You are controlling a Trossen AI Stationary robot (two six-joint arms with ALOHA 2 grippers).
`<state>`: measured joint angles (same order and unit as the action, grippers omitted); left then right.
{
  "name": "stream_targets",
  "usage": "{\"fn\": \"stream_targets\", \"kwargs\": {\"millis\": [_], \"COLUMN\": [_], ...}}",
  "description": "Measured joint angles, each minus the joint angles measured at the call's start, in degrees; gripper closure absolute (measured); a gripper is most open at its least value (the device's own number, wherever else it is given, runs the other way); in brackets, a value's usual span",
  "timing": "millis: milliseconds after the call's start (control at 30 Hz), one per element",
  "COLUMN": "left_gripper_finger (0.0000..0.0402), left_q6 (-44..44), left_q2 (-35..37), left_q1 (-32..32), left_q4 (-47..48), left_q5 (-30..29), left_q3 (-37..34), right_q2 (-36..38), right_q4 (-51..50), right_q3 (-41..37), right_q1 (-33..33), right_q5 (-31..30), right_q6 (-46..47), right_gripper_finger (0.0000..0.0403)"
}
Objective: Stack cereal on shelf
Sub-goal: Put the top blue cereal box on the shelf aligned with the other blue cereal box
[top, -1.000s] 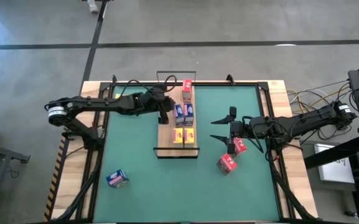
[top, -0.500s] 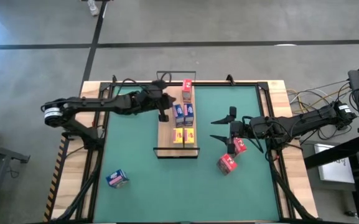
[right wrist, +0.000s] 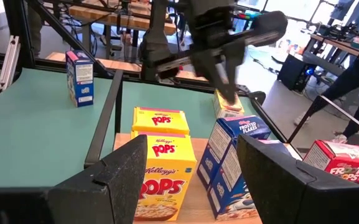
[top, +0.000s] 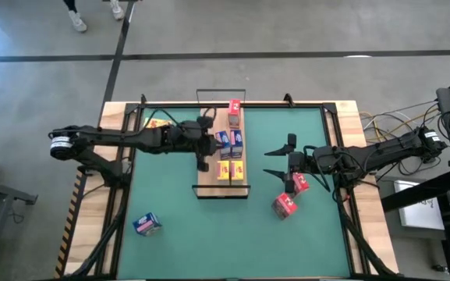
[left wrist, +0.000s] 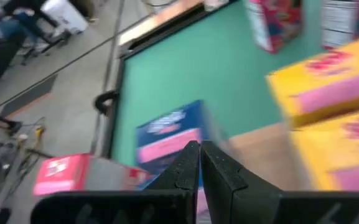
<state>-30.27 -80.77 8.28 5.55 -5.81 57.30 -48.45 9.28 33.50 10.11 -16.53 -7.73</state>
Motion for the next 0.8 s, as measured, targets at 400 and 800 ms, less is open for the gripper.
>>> {"fn": "stream_targets", "kwargs": {"millis": [400,800], "left_gripper_finger": [0.0402,0.0401], "left_q6": [2.97,2.94], "left_q2": [-1.25,-3.14], "left_q1": [-1.16,-0.95], "left_q4": [3.44,3.52], "left_q5": [-1.37,-4.23], "left_q3": [-0.11,-0.15], "right_q2": [0.00,0.00], "right_q4": [0.01,0.00], "right_q3": [0.00,0.00], "right_q1": [0.00,0.00], "right_q5": [-0.02,-0.02], "right_q6": [0.09,0.05], "right_gripper_finger": [0.0165,0.0165]}}
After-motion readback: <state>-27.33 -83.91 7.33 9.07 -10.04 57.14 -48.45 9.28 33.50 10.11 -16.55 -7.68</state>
